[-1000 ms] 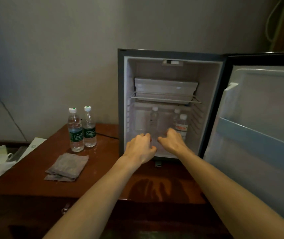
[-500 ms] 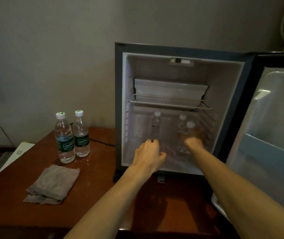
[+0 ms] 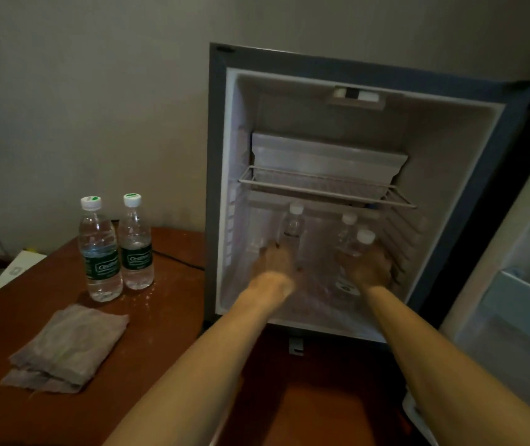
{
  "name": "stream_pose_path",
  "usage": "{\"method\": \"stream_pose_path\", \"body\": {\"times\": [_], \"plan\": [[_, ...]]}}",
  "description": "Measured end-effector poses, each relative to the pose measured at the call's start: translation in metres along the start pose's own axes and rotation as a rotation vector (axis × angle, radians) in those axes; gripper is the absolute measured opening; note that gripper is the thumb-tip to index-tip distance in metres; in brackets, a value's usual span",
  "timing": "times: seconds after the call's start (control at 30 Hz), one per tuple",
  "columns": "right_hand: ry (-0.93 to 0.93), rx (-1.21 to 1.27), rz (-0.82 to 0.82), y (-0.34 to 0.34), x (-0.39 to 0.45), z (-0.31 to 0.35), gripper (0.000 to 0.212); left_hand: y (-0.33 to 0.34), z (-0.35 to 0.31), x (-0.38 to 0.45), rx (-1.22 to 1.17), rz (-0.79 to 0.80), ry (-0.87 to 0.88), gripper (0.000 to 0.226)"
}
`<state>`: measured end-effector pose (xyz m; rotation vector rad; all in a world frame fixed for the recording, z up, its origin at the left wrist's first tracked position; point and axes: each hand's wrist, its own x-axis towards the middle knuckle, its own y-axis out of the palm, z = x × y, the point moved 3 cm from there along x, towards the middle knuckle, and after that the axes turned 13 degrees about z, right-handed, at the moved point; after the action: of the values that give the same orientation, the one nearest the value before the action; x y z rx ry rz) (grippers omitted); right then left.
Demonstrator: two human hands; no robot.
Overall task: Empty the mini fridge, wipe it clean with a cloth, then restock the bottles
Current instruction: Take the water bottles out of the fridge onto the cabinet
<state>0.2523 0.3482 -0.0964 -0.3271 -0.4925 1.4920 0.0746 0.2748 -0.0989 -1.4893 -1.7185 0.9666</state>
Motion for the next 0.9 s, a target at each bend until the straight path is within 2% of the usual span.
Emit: {"method": "stream_pose_path", "body": {"times": [0.17,0.23,0.43,0.57,0.7,0.83,0.9], "plan": [[-0.074,0.031,-0.027,0.002,0.007,-0.013,0.036,0.008,-0.002,0.059,-0.108,-0.097,-0.036,0.083],[-0.110,0.041,-0.018,0.003,0.010,-0.018,0.030,0.014,-0.001,0.077,-0.124,-0.140,-0.036,0.082],[-0.106,0.046,-0.026,0.007,0.016,-0.027,0.035,0.029,0.009,0.107,-0.248,-0.186,-0.027,0.084],[-0.126,0.028,-0.023,0.008,0.019,-0.029,0.038,0.032,0.011,0.106,-0.265,-0.236,-0.001,0.076],[-0.062,-0.017,-0.006,0.006,0.013,-0.024,0.044,0.022,0.008,0.088,-0.256,-0.268,0.048,0.067],[0.050,-0.109,0.066,0.001,0.008,-0.020,0.042,0.005,0.004,0.053,-0.257,-0.249,0.073,0.076],[0.064,-0.145,0.078,0.000,0.000,-0.019,0.060,-0.004,0.003,0.029,-0.211,-0.232,0.072,0.076]]}}
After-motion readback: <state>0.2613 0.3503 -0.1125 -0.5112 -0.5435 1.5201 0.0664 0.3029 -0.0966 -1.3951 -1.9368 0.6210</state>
